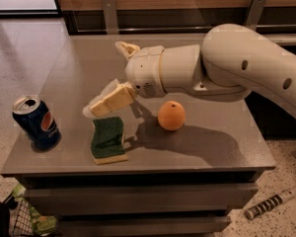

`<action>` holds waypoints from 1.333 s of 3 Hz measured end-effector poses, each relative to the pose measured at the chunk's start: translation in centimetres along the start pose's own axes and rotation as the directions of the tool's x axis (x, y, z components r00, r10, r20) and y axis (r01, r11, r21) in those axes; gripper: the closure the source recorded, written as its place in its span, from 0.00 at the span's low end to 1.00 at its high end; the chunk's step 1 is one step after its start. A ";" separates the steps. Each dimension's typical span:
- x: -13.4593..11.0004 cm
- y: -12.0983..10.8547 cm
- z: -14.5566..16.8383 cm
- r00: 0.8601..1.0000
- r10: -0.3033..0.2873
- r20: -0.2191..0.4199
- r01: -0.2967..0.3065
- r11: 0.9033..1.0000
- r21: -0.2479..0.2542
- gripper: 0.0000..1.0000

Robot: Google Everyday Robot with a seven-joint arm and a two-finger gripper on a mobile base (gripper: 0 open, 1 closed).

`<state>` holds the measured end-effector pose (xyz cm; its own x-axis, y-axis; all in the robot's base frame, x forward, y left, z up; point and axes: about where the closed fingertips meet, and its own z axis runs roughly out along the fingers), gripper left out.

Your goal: Knock pepsi can over

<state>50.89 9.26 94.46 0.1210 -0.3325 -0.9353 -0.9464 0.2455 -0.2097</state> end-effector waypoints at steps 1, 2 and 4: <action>0.7 1.5 3.1 0.997 0.032 0.072 -0.030 0.999 -0.030 0.00; 0.0 3.5 6.3 0.989 0.022 0.148 -0.013 0.998 -0.060 0.00; -1.5 5.3 8.8 0.984 -0.003 0.178 0.017 0.997 -0.081 0.00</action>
Offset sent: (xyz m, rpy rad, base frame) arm -0.0237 0.1057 -0.0344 0.2161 -0.0238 0.1315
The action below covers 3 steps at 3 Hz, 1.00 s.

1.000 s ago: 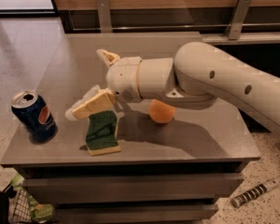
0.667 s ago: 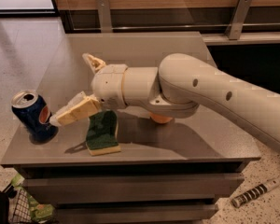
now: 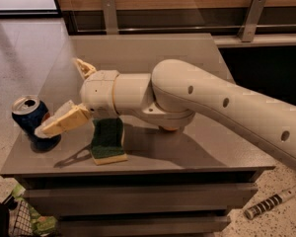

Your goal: Knock pepsi can over

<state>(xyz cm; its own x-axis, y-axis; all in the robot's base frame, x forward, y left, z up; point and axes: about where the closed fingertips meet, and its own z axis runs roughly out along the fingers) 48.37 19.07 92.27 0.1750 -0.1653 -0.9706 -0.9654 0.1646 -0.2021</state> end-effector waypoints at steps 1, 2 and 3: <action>0.2 0.6 0.6 1.000 0.011 0.001 -0.011 1.000 -0.013 0.00; 0.8 2.3 1.9 0.999 0.032 -0.001 -0.032 0.999 -0.030 0.00; 1.1 3.6 3.4 0.998 0.059 -0.020 -0.060 0.997 -0.056 0.00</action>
Offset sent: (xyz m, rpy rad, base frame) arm -0.0236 0.0293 -0.0263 0.0092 0.0613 0.0279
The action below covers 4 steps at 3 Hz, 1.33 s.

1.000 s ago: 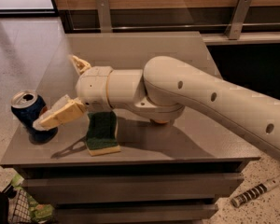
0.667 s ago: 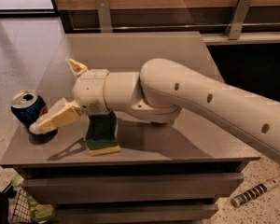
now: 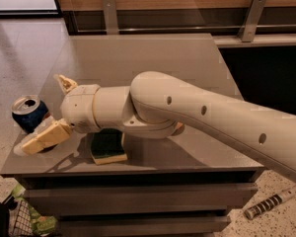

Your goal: Knock pepsi can over

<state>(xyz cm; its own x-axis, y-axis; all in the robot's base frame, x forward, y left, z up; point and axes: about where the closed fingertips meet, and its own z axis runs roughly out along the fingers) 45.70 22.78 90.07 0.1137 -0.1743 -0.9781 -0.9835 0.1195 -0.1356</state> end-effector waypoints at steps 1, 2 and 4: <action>-0.2 0.4 1.4 1.000 0.017 -0.017 -0.018 0.999 -0.031 0.00; 0.4 0.7 2.7 0.999 0.037 -0.016 -0.037 0.998 -0.048 0.16; 0.1 1.0 2.9 0.999 0.031 -0.015 -0.032 0.998 -0.053 0.62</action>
Offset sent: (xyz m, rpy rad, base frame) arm 0.0000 0.0388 -0.0215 -0.0043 0.0718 0.0486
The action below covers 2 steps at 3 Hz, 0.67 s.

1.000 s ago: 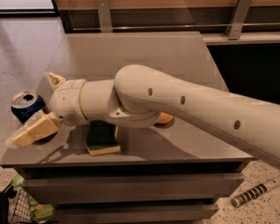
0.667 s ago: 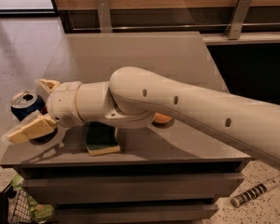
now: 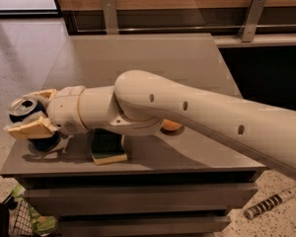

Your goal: Knock pepsi can over

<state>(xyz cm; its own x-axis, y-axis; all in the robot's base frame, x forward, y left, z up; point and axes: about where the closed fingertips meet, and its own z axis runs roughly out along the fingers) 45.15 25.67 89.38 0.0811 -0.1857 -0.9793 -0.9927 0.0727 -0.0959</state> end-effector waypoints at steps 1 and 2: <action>-0.1 0.2 0.1 1.000 -0.003 0.000 0.003 1.000 -0.003 0.85; -0.3 0.3 0.2 1.000 -0.005 -0.004 0.005 1.000 -0.006 1.00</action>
Offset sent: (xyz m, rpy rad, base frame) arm -0.0006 -0.0003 0.0023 -0.0107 -0.0010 0.0004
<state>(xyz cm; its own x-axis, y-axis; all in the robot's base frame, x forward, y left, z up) 44.86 25.92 89.60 0.0855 -0.1897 -0.9781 -0.9928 0.0662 -0.0997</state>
